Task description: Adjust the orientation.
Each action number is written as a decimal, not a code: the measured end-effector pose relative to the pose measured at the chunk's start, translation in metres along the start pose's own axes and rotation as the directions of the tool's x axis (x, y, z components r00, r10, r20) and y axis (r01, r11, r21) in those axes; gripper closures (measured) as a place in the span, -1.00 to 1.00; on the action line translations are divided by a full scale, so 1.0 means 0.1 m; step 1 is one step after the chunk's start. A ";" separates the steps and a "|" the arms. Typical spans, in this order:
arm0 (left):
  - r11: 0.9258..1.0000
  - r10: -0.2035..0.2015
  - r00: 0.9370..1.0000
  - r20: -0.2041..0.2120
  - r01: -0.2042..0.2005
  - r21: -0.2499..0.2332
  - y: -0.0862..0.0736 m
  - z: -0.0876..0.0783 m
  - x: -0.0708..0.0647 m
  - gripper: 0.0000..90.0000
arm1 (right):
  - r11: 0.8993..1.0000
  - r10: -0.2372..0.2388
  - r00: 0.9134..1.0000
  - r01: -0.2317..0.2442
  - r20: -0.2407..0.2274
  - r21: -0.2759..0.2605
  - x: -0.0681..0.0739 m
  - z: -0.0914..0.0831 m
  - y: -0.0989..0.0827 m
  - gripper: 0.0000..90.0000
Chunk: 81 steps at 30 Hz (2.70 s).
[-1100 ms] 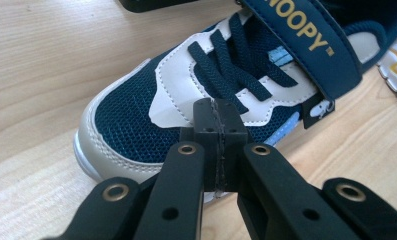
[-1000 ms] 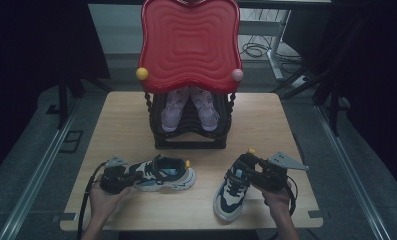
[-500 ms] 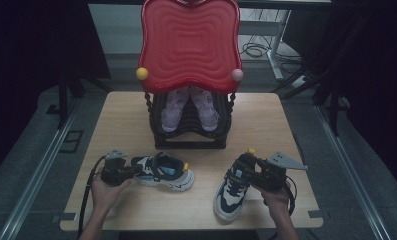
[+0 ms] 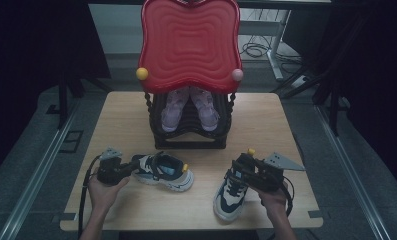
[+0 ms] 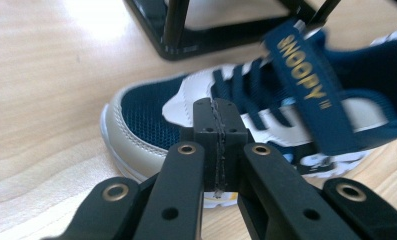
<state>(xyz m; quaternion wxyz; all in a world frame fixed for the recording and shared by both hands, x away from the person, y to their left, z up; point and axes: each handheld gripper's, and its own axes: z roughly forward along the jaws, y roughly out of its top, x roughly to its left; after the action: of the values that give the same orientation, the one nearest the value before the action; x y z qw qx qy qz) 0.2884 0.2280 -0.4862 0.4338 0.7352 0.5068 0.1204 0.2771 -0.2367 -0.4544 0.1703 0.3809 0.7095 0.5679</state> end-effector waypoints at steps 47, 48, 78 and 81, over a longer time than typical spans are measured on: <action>0.996 -0.038 0.997 0.064 0.042 -0.075 -0.03 -0.38 0.06 0.02 | 0.944 -0.100 0.990 0.128 -0.104 0.303 0.81 1.40 0.18 0.99; 0.996 -0.036 0.997 0.064 0.041 -0.075 -0.03 -0.38 0.06 0.02 | 0.943 -0.097 0.990 0.125 -0.104 0.307 0.81 1.42 0.17 0.99; 0.993 -0.045 0.998 0.048 0.050 -0.106 -0.04 -0.41 0.08 0.03 | 0.916 -0.170 0.960 0.237 -0.222 0.323 1.08 1.25 0.06 0.99; 0.993 -0.042 0.998 0.046 0.047 -0.110 -0.04 -0.42 0.08 0.03 | 0.918 -0.167 0.958 0.237 -0.231 0.319 1.10 1.23 0.04 0.99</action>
<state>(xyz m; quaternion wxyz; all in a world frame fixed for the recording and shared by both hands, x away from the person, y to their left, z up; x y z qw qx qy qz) 0.2631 0.2568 -0.4662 0.4875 0.7009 0.5061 0.1227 0.2896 -0.0721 -0.4666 0.0871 0.2703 0.8467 0.4500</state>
